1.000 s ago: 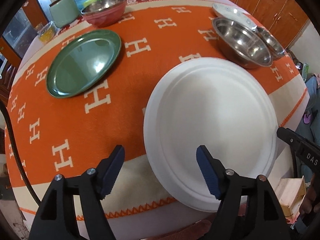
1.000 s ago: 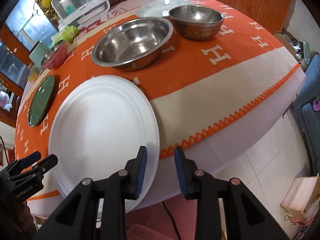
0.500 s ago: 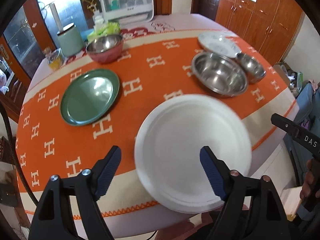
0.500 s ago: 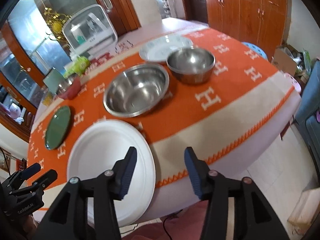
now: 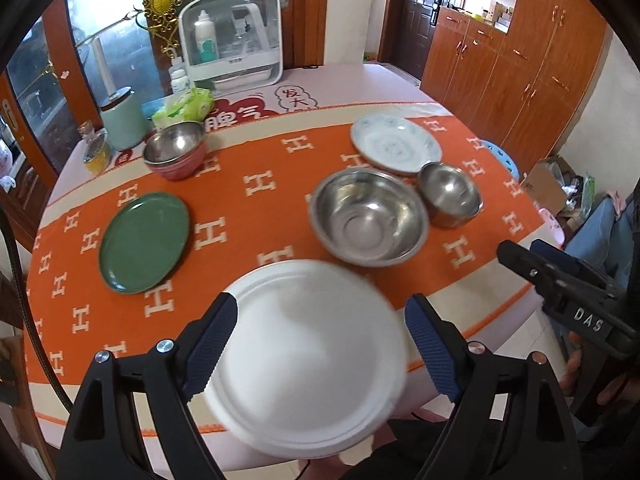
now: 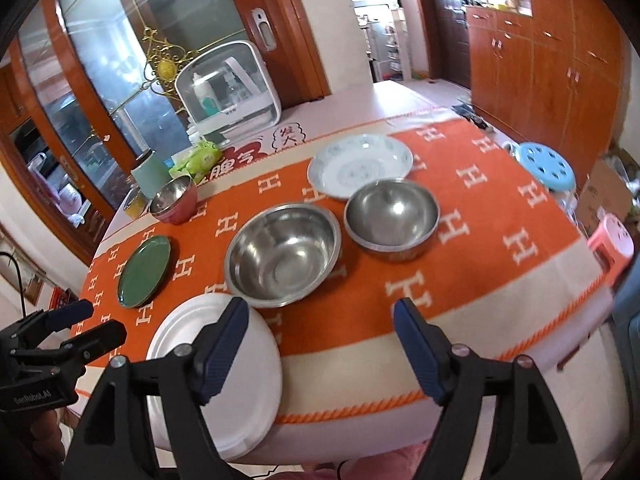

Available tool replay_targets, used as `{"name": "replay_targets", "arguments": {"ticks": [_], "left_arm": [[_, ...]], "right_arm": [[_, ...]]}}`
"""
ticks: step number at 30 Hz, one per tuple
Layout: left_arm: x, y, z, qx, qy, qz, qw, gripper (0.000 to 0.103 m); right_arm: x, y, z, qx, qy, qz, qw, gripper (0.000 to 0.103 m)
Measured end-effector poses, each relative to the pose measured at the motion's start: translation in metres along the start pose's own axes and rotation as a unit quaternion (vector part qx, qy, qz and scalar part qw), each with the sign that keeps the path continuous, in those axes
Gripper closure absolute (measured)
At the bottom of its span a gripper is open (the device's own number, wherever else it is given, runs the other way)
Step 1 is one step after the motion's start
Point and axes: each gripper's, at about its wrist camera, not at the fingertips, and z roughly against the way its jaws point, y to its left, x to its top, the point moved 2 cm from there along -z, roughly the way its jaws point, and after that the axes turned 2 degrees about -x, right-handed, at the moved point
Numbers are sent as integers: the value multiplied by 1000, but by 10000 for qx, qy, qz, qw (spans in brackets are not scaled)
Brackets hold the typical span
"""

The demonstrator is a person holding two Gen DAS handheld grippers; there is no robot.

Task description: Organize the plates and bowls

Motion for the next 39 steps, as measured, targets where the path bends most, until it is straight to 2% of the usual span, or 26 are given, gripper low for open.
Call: {"name": "replay_targets", "arguments": {"ticks": [9, 19, 25, 31, 39], "left_arm": [[40, -51, -15, 5, -68, 91, 9999, 18], [87, -76, -32, 145, -165, 551, 9982, 18], [122, -82, -46, 365, -100, 561, 9977, 18], [159, -79, -67, 491, 5, 660, 9966, 18], [197, -72, -104, 624, 285, 791, 9945, 18]], "right_arm": [[47, -38, -4, 176, -200, 534, 9982, 19], [105, -78, -15, 381, -237, 1142, 9924, 19], [146, -96, -27, 753, -280, 1002, 9917, 19], [181, -106, -49, 846, -352, 909, 9916, 19], [202, -117, -93, 947, -115, 786, 9923, 19]]}}
